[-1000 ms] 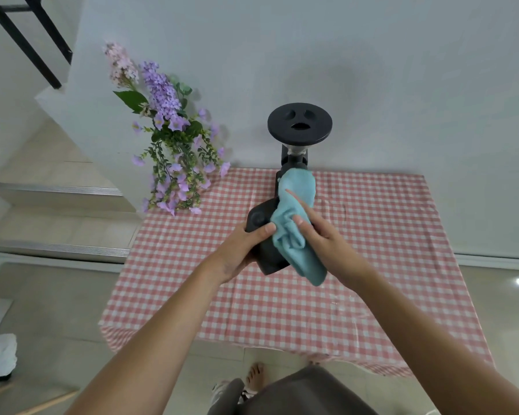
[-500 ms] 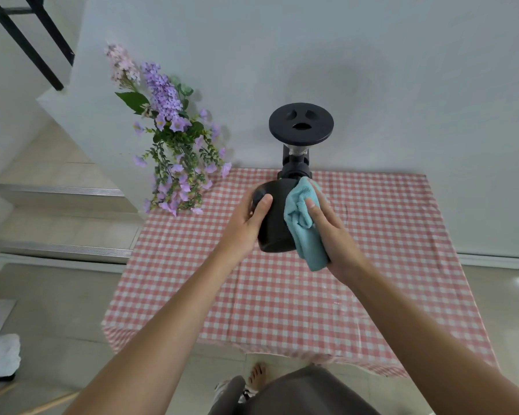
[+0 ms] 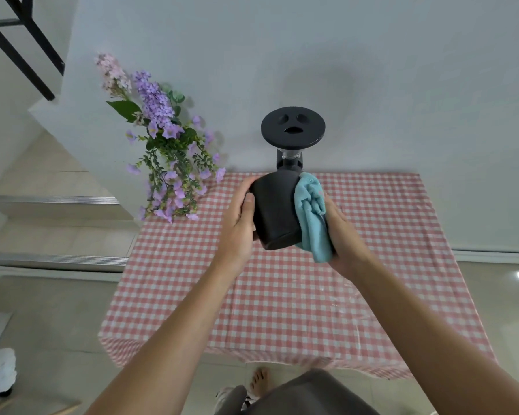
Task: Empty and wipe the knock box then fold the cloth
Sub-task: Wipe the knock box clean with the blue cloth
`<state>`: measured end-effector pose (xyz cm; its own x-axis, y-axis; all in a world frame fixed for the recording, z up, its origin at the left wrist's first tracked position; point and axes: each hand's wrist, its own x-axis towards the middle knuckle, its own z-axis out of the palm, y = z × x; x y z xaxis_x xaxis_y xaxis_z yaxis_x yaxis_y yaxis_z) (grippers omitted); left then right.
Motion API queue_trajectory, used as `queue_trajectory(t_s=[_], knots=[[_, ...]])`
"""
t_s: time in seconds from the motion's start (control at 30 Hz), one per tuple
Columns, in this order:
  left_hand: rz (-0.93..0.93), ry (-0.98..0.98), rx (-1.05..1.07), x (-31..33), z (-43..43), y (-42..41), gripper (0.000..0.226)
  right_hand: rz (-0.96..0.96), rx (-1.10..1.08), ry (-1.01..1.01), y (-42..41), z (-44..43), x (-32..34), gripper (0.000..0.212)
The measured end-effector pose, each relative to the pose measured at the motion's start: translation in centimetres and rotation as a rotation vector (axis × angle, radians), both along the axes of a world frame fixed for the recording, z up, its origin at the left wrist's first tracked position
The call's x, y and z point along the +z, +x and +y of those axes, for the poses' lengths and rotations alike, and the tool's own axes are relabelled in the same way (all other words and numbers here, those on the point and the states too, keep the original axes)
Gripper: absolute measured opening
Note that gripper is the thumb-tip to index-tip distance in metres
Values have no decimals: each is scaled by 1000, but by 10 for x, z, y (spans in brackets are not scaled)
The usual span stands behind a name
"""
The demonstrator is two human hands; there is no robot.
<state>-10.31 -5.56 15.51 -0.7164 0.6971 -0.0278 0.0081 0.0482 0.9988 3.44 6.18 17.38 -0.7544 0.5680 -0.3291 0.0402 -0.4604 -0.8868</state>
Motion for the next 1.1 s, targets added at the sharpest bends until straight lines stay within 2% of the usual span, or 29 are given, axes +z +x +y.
queue_trajectory(t_s=[0.07,0.13,0.27,0.4,0.43,0.53,0.6,0.67,0.73,0.8,0.87,0.93,1.0,1.1], knots=[[-43,-28,0,-3,0,0,36,-3,21,-68,1,3,2,42],[-33,-32,-21,-6,2,-2,40,-9,14,-38,0,1,3,42],[1,-75,-131,0,6,-2,65,-5,18,257,-5,-11,6,38],[-249,87,-18,0,4,-8,86,82,103,466,-3,-24,20,39],[-320,132,-18,3,3,-8,84,107,87,482,-1,-26,21,37],[-477,176,29,13,0,-7,64,158,-45,317,4,-33,16,32],[-500,189,33,10,0,-6,64,160,-122,136,5,-37,15,30],[-514,176,38,8,1,-6,67,125,-165,47,5,-39,14,28],[-514,154,-17,8,1,-11,77,92,-170,101,5,-39,17,30],[-456,56,-136,12,-2,-15,89,81,-154,242,3,-38,18,33],[-375,-39,-207,14,-2,-19,82,104,-54,396,0,-40,23,32],[-343,-47,-189,13,-2,-18,69,128,15,462,-4,-42,25,44],[-377,-5,-161,11,-2,-15,66,136,-19,470,-6,-43,23,49],[-471,63,-134,6,-7,-11,59,138,-82,266,-1,-37,22,30]])
